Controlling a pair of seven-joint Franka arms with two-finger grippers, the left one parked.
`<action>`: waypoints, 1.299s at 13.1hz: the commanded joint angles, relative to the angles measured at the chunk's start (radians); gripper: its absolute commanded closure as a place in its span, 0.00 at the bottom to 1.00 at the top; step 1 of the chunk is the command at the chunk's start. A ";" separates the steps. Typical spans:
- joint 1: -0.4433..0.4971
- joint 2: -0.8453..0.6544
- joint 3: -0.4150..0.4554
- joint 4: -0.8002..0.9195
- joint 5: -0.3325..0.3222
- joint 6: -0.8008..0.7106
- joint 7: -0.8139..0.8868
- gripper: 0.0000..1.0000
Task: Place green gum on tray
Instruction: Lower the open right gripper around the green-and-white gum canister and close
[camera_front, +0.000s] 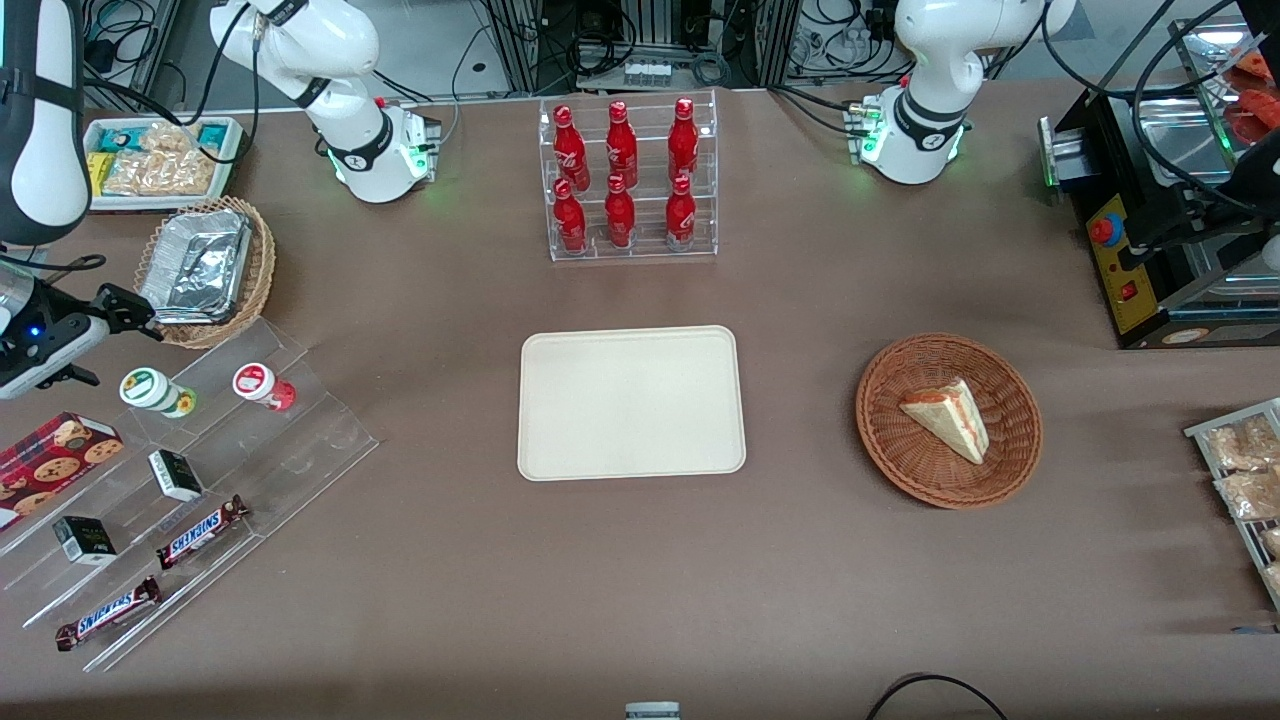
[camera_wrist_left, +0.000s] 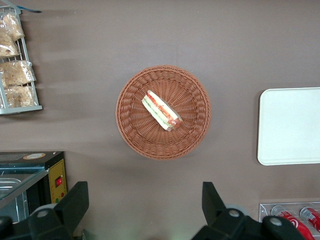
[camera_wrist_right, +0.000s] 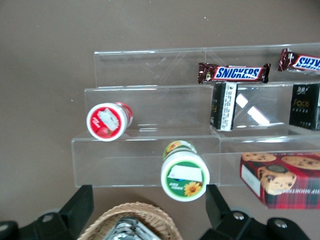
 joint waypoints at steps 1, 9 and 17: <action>-0.014 0.029 0.003 -0.003 -0.007 0.062 -0.097 0.00; -0.037 0.100 0.002 -0.006 -0.008 0.156 -0.225 0.00; -0.060 0.129 0.002 -0.034 -0.007 0.177 -0.214 0.00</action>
